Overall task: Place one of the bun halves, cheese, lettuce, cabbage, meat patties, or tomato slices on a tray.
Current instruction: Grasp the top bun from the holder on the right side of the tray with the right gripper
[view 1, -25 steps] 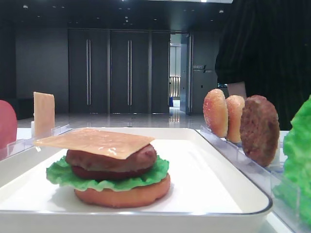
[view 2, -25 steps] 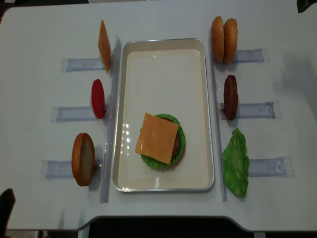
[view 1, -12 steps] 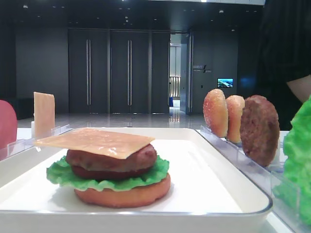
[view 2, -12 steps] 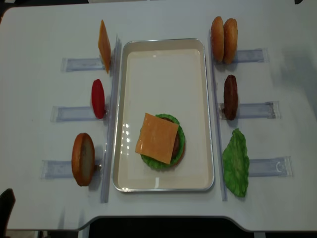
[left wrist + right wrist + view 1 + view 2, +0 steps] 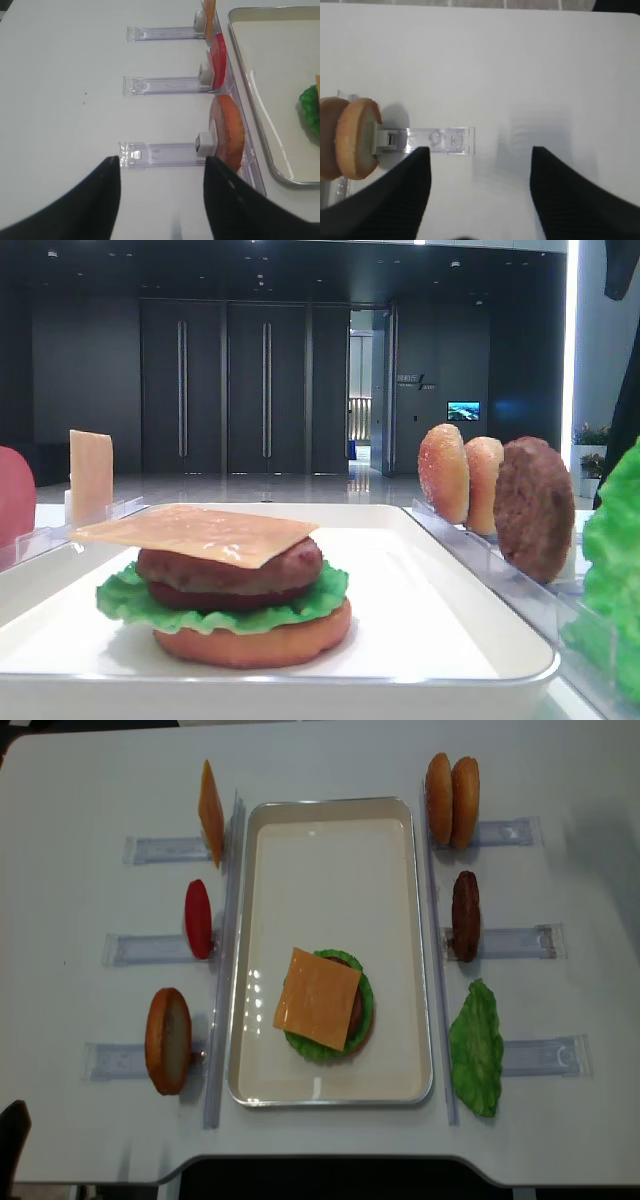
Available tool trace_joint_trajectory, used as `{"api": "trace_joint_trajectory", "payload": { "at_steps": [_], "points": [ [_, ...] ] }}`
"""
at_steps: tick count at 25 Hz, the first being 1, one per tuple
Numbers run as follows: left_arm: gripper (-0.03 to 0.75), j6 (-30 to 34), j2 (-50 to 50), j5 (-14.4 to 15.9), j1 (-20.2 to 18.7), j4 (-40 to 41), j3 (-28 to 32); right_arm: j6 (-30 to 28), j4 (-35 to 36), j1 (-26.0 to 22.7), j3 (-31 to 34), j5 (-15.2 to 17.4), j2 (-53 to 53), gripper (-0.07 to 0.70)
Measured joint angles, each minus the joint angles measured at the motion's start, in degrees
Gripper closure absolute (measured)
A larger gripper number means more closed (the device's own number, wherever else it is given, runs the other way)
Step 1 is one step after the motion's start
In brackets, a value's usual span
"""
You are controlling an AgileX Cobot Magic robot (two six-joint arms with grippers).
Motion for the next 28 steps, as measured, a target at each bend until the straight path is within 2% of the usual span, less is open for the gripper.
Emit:
{"api": "trace_joint_trajectory", "payload": {
  "at_steps": [1, 6, 9, 17, 28],
  "points": [
    [0.307, 0.00, 0.00, 0.00, 0.00, 0.00, 0.00, 0.05, 0.00, 0.00, -0.70, 0.64, 0.83, 0.216],
    [0.307, 0.00, 0.00, 0.00, 0.00, 0.00, 0.00, 0.93, -0.01, 0.00, -5.02, 8.80, 6.81, 0.216],
    [0.307, 0.00, 0.00, 0.00, 0.00, 0.00, 0.00, 2.18, -0.01, 0.00, -5.82, 10.71, 8.85, 0.216],
    [0.307, 0.00, 0.00, 0.00, 0.00, 0.00, 0.00, 7.74, -1.08, 1.06, -8.62, 11.27, 9.27, 0.216],
    [0.307, 0.00, 0.00, 0.00, 0.00, 0.00, 0.00, 15.16, -2.64, 15.26, -14.07, 11.27, 9.84, 0.216]
  ]
}}
